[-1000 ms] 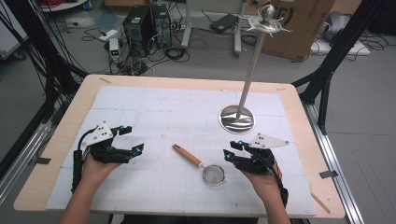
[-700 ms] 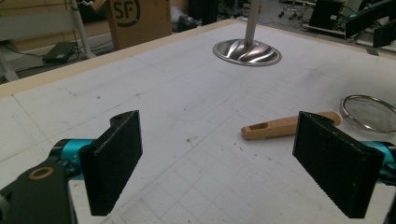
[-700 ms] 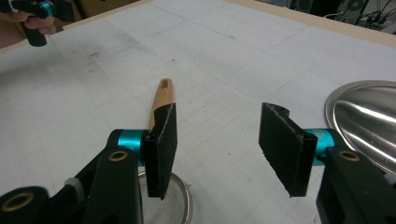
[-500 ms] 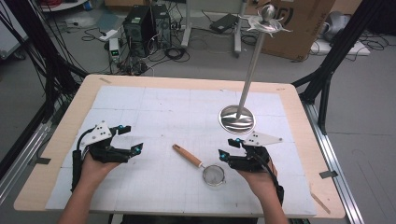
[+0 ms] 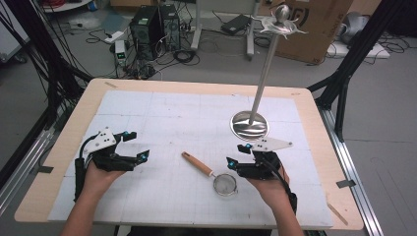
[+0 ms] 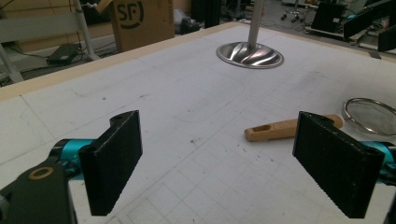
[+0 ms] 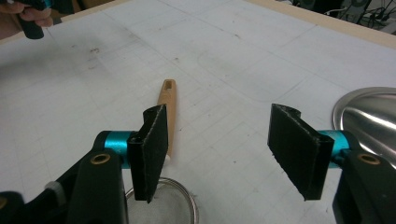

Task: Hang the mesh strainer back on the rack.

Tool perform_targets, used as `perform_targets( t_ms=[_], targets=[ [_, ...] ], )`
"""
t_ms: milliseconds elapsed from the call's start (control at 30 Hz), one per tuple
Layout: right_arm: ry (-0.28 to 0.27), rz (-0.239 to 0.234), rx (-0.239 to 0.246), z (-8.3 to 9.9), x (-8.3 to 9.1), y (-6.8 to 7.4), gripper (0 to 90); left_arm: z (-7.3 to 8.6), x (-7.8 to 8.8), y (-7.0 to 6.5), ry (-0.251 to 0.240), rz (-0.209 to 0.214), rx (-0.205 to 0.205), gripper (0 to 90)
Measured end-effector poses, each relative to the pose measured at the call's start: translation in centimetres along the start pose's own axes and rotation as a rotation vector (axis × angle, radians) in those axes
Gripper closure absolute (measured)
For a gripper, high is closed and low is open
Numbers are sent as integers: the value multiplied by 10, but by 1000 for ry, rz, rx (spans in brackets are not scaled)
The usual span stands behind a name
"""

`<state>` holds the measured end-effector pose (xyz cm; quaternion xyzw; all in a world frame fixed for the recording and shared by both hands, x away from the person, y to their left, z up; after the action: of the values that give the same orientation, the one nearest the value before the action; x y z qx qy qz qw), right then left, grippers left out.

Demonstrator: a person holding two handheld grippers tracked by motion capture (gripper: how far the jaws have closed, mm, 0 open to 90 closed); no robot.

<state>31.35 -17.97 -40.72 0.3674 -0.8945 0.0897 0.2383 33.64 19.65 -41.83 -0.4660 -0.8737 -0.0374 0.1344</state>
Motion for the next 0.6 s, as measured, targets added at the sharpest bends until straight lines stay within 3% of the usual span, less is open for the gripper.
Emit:
perform_targets(
  t_ms=[167,400,600],
  targets=[
    [10,-3,19,-4,-4,7,370,-1,1,-2,4,2,-3,163],
    [80,-15,79,-4,-23,20,369,-2,2,-4,6,0,-8,163],
    [139,-19,103,-1,-41,27,370,0,0,-3,12,0,-5,163]
  ],
)
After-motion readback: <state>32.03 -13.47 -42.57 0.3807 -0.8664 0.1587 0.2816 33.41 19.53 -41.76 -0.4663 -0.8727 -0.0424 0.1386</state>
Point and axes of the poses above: each handheld gripper's, and its own axes: x roughly backward along the jaws, z roughly out of its underside, y roughly to its left, the point moved 5 cm from there along -x, roughly forward along the jaws, and after that the axes turned 6 degrees about z, right-handed, at the moved point
